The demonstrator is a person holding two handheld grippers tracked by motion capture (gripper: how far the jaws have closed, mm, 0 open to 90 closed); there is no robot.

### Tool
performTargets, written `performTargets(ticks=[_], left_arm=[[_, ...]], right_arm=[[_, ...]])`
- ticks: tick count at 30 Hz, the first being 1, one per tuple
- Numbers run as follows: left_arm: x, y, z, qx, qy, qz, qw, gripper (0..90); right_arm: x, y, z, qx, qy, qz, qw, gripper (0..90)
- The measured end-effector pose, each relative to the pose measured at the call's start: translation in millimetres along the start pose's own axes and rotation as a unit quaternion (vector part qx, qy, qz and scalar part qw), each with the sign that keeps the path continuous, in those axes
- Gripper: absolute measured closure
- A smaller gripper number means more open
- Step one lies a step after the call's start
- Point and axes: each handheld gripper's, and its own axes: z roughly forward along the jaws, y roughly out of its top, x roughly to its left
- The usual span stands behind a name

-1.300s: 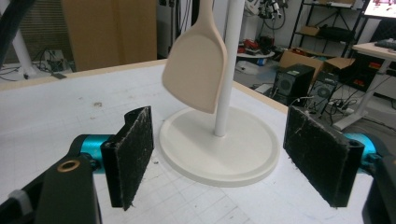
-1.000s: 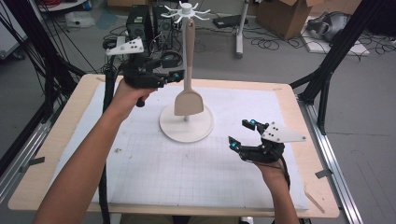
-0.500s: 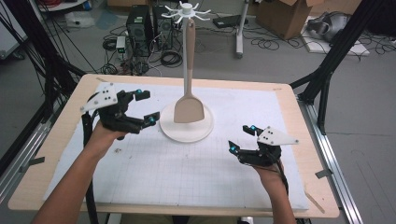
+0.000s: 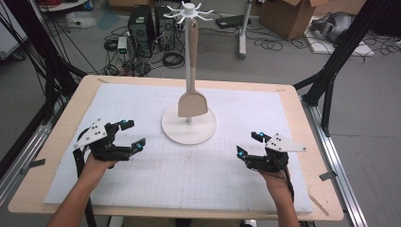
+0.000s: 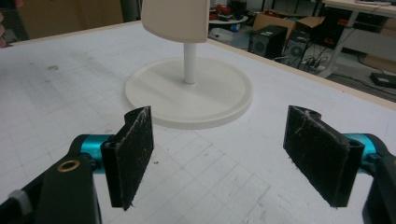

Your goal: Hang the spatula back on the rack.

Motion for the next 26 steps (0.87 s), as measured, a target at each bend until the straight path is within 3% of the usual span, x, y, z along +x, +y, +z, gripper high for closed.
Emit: performTargets(ticks=[9,19,26], left_arm=[[-4.3,-6.3,-2.4,0.004,0.008,-0.006,0.9999,16.8],[-12.0,-20.1,0.9,0.013,0.011,-0.014,0.9998,16.8],[-10.3,-23.4,-0.5,0.009,0.016,-0.023,0.9996,16.8]], right_arm=[[6.8,-1.9,-1.8,-0.001,-0.007,0.004,1.0,23.5],[5.0,-2.5,-4.1,-0.005,-0.005,0.007,0.9999,23.5],[4.2,-5.5,-5.6,-0.001,-0.009,0.01,0.9999,23.4]])
